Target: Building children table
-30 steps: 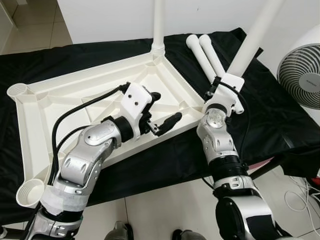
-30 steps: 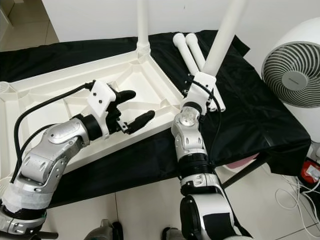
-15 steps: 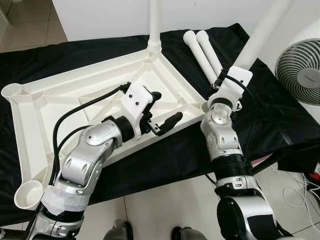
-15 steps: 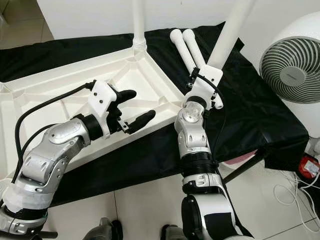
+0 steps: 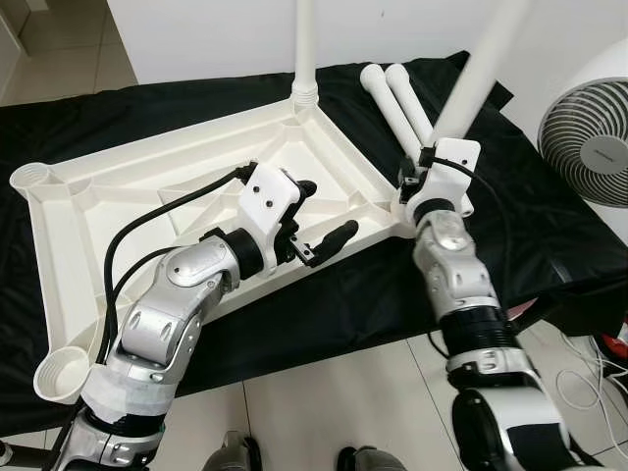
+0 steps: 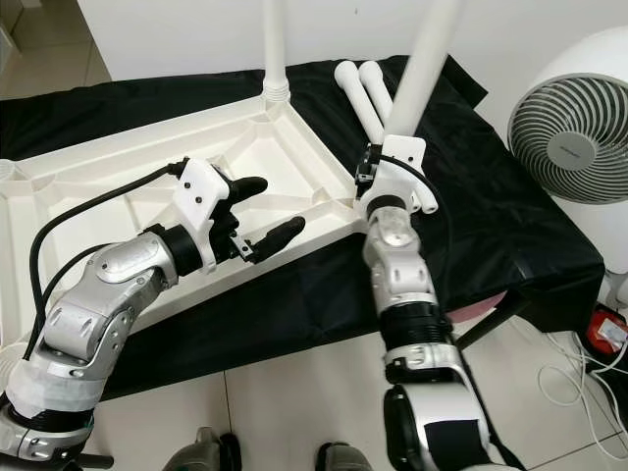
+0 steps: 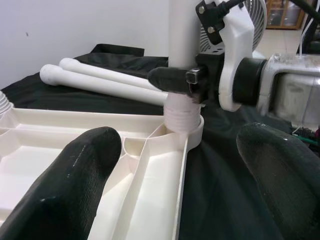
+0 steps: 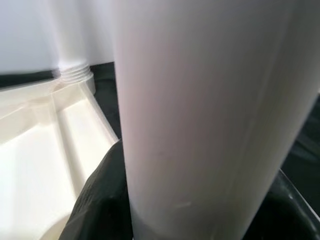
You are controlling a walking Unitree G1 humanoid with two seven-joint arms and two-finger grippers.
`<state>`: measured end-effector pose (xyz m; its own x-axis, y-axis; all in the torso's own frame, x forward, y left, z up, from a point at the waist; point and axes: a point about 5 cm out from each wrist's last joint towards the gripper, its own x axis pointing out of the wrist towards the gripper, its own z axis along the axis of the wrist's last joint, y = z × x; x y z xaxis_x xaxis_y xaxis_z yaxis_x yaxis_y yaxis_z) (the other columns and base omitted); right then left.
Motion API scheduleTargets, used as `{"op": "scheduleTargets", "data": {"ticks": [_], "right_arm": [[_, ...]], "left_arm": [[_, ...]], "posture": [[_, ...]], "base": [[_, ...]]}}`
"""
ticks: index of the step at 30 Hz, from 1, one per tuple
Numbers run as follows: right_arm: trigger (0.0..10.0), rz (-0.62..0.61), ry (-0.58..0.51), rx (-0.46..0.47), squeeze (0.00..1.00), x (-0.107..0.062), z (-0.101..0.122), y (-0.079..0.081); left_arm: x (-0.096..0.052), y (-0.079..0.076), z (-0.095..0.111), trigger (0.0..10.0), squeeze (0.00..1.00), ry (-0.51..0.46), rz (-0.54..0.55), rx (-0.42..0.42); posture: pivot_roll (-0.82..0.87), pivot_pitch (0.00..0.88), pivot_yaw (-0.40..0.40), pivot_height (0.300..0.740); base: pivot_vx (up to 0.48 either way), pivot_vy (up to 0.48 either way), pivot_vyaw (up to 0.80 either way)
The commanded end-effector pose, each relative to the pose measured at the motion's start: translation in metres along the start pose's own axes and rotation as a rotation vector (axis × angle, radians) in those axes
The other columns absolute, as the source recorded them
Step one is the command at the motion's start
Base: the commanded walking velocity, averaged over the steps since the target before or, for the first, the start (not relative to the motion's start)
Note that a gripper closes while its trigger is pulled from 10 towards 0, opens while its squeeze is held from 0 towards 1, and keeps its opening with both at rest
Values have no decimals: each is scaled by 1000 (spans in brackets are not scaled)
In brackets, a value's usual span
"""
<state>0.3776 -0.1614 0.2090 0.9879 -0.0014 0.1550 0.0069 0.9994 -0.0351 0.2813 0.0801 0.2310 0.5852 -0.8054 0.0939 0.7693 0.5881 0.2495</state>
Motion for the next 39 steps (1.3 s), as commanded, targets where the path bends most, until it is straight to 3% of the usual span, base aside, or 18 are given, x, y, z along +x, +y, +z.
{"op": "scheduleTargets", "data": {"ticks": [1,9,13,15,17,23,28,35,39], "right_arm": [[10000,11,126,14,0,-6,-28,-7],[10000,80,150,-81,0,-10,-39,-40],[10000,157,152,-104,0,-12,-43,-42],[10000,307,147,-173,0,-19,-49,-35],[10000,379,149,-199,0,-22,-53,-32],[10000,487,152,-179,0,-28,-57,-33],[10000,444,191,-139,0,-27,-62,-41],[10000,384,259,-3,0,-27,-74,-49],[10000,379,276,-3,0,-27,-77,-49]], "left_arm": [[-2,2,-1,10000,0,4,32,1],[-2,4,-1,10000,0,4,33,-1],[-2,4,-1,10000,0,6,33,-2],[-2,4,-1,10000,0,8,31,-1],[-2,5,-1,10000,0,8,29,-1],[-2,4,-1,10000,0,11,28,-3],[-3,4,0,10000,0,11,29,-2],[-4,5,0,10000,0,12,30,-2],[-4,5,0,10000,0,12,30,0]], "posture": [[-75,124,29,740],[-77,136,43,740],[-77,139,49,740],[-78,139,52,740],[-78,139,52,740],[-75,141,54,740],[-73,146,54,740],[-69,147,55,740],[-69,148,58,740]], "base": [[0,0,0],[0,0,0],[0,0,0],[0,0,0],[0,0,0],[0,0,0],[0,0,0],[0,0,0],[0,0,0]]}}
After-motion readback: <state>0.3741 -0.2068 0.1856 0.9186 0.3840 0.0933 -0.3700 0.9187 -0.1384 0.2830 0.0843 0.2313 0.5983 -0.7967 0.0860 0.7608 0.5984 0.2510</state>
